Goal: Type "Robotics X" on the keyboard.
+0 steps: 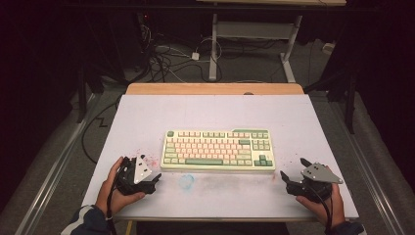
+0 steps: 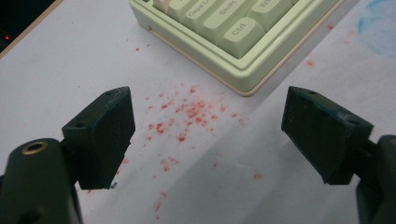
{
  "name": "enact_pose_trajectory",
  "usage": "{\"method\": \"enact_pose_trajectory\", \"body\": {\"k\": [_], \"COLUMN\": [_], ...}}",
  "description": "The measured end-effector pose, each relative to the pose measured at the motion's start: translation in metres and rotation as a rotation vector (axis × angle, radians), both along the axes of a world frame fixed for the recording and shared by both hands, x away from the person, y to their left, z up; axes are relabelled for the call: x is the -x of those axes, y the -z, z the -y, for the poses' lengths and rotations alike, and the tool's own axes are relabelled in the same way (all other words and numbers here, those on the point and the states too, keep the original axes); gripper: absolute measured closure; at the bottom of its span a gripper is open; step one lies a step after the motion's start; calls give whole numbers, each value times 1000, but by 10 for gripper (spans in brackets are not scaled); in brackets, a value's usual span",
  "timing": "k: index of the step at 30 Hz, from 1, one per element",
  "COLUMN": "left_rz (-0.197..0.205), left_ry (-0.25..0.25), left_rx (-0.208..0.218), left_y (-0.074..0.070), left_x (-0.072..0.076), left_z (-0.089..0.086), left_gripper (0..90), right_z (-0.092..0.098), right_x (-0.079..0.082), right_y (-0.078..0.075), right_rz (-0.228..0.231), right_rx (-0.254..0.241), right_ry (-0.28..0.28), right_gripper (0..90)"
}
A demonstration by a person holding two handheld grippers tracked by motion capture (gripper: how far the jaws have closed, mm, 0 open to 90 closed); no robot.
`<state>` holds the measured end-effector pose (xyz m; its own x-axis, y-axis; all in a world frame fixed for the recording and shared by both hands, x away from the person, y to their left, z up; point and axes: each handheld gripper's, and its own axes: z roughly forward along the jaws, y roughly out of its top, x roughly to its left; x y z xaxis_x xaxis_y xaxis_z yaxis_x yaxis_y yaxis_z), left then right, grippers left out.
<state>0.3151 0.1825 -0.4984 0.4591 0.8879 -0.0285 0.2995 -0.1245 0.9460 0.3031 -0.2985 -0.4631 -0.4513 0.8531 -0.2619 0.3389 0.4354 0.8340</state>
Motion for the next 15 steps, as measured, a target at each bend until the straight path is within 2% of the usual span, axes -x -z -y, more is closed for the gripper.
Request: {"method": "enact_pose_trajectory", "body": {"k": [2,4,8,13,15], "left_rz": [-7,-9,-2,-9,-15], "left_ry": [0,-1,4,4,6], "left_rx": [-10,1,0,12,3], "left_y": [1,0,0,-1,-1], "left_x": [0,0,1,0,0], "left_z": [-1,-2,-2,-3,-2], "left_gripper": [160,160,160,160,160], "right_z": [-1,-2,-5,-6,-5], "right_x": [0,0,1,2,2], "right_y": [-2,-4,-5,-4,-5], "right_rz": [9,18,22,23,23], "right_rx": [-4,-5,2,10,12], "right_ry": [4,1,-3,-7,-8], "right_gripper": [210,211,211,211,211]}}
